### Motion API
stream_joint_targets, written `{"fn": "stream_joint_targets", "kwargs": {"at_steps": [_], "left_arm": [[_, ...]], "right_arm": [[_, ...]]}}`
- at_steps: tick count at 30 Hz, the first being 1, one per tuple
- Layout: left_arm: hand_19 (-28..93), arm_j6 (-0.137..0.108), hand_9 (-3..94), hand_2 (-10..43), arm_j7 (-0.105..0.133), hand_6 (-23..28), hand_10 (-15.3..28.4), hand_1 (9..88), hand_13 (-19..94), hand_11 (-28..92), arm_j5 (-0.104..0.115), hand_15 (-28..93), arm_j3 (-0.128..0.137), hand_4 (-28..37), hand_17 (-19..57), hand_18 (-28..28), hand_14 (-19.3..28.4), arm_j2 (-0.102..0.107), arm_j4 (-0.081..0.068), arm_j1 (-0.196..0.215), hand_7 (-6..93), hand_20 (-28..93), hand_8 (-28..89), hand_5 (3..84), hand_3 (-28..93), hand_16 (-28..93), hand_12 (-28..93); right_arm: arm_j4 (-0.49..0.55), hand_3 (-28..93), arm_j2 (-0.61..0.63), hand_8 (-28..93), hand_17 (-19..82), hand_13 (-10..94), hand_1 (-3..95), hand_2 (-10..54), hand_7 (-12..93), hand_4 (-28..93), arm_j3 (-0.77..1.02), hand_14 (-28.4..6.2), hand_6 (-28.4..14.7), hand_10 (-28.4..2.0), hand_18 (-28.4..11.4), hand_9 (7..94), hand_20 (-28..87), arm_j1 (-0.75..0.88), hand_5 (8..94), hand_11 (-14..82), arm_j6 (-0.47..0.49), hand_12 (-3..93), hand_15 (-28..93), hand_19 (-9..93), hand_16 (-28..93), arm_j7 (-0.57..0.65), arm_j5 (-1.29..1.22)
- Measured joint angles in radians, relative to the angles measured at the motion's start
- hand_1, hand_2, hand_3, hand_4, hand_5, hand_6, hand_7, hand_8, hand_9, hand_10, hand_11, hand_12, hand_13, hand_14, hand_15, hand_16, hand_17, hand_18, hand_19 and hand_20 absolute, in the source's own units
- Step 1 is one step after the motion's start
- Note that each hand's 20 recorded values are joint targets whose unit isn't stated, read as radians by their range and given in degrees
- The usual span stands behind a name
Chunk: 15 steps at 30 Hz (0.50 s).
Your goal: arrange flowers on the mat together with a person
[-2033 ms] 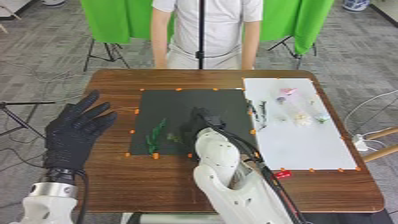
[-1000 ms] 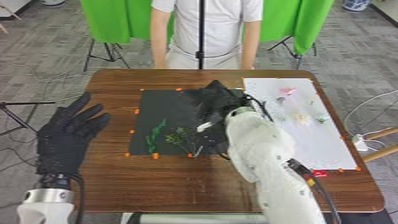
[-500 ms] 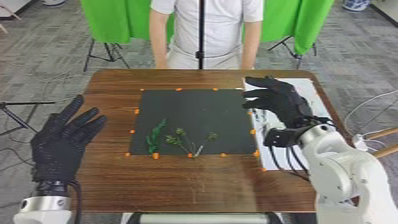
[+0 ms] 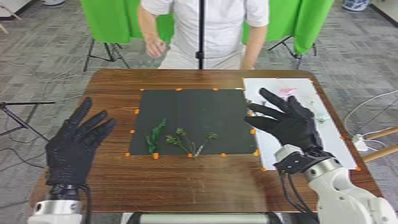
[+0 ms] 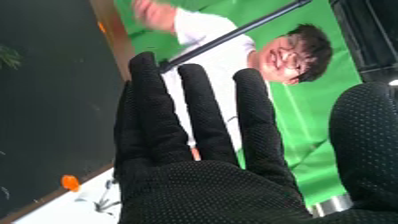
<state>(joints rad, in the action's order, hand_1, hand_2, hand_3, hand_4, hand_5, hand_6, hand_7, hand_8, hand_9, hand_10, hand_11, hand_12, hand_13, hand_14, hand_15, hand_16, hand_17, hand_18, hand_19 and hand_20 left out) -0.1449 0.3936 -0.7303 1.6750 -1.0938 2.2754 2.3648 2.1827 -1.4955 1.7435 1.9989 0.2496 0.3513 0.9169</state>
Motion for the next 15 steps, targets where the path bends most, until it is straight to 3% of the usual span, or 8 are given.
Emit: {"fn": "stream_joint_targets", "kwargs": {"at_steps": [7, 15], "left_arm": [[60, 0.009, 34.5, 8.8, 0.004, 4.5, 18.8, 17.3, 27, 18, -0.002, 44, 0.038, -28.3, -6.9, 26.4, 26.8, -0.011, 0.0, 0.0, 9.0, 5, -9, 32.3, 75, -8, 10], [59, 0.009, 34.5, 8.7, 0.016, 4.6, 18.9, 17.2, 27, 18, 0.003, 43, 0.04, -28.3, -6.7, 26.8, 26.7, -0.011, 0.0, 0.004, 8.8, 4, -9, 32.0, 75, -9, 10]], "right_arm": [[0.0, 75, -0.005, -12, 4, 40, 14.7, 8.5, 11, -28, 0.02, -22.6, 1.0, -17.9, -19.6, 47.5, 15, -0.007, 42.7, 8.9, -0.001, 11.6, 30, 47, 13, -0.001, 0.003], [0.008, 75, -0.001, -12, 4, 40, 14.7, 8.4, 11, -28, 0.045, -22.5, 1.0, -17.8, -19.7, 47.6, 16, 0.001, 42.8, 9.2, -0.001, 11.6, 30, 47, 13, 0.001, -0.005]]}}
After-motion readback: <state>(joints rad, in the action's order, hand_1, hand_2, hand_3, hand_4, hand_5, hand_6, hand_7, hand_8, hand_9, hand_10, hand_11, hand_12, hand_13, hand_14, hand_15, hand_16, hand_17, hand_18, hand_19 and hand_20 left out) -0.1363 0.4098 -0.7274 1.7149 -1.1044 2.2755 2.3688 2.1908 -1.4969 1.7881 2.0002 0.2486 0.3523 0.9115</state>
